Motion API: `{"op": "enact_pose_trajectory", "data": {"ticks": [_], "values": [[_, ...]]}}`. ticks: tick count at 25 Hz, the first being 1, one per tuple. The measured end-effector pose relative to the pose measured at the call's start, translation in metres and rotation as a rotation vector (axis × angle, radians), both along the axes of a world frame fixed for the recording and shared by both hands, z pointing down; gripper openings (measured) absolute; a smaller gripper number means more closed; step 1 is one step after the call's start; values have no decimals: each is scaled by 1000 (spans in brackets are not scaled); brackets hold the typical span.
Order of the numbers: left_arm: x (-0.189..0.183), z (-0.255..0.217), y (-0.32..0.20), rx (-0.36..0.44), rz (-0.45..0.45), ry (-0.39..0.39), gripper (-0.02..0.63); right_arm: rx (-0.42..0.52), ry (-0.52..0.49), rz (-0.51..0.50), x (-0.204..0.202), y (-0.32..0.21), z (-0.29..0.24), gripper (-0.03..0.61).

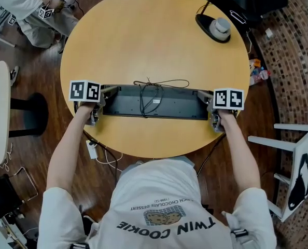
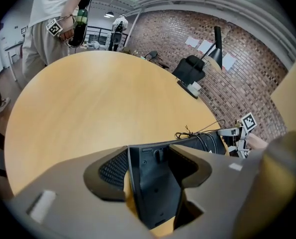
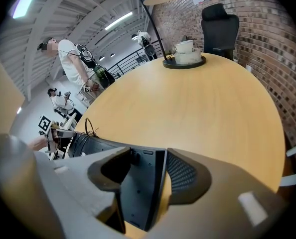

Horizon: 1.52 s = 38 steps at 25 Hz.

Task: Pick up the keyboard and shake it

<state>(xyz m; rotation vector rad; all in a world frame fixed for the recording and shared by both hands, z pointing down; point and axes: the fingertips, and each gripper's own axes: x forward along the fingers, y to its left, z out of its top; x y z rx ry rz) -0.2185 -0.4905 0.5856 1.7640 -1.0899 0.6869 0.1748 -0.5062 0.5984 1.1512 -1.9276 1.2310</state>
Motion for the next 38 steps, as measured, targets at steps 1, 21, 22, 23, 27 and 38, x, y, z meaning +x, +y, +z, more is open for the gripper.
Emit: {"op": "enact_pose_trajectory", "data": {"ticks": [1, 21, 22, 23, 27, 38], "values": [[0, -1, 1, 12, -3, -6, 265, 11, 3, 3, 0, 0, -1, 229], [2, -76, 41, 411, 71, -162, 262, 504, 115, 19, 3, 44, -80, 215], [2, -80, 45, 428, 74, -172, 262, 529, 122, 24, 3, 47, -83, 213], [2, -84, 48, 444, 77, -183, 261, 553, 131, 31, 3, 51, -87, 210], [2, -92, 66, 487, 90, -210, 252, 627, 172, 80, 5, 65, -99, 143], [3, -106, 110, 655, 116, -289, 235, 693, 211, 107, 8, 110, -111, 138]]}}
